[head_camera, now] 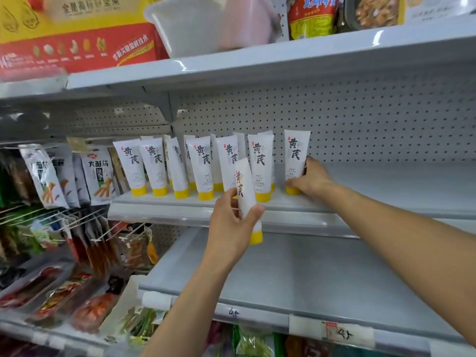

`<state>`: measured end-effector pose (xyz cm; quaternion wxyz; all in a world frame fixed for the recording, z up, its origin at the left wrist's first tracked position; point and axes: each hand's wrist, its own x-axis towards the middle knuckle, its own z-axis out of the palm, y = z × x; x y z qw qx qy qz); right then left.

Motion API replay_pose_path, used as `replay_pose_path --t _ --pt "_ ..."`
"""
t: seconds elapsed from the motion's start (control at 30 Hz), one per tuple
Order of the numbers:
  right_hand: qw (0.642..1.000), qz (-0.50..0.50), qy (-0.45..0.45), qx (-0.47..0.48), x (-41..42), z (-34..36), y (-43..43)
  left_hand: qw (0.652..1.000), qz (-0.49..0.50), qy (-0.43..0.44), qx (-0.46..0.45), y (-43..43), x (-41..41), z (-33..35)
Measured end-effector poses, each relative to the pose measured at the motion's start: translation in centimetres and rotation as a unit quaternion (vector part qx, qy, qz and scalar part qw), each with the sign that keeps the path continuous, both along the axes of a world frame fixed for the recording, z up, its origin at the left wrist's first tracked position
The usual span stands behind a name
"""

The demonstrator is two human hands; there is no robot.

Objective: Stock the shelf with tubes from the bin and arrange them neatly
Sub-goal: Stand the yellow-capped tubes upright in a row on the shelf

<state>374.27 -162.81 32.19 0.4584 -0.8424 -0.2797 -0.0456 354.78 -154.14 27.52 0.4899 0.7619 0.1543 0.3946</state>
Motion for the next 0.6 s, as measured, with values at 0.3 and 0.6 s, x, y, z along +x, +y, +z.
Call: replay_pose_path --t 0.3,0.6 --pt "0.999 -0.004 0.016 -0.036 0.9 -0.2 0.4 1.0 -0.013 0.005 -0.018 0.4 0.6 0.0" --pt "0.993 0.111 -0.044 0.012 -5.8 0.7 -2.1 0.989 -0.058 -0.038 -0.128 -0.3 0.3 0.7"
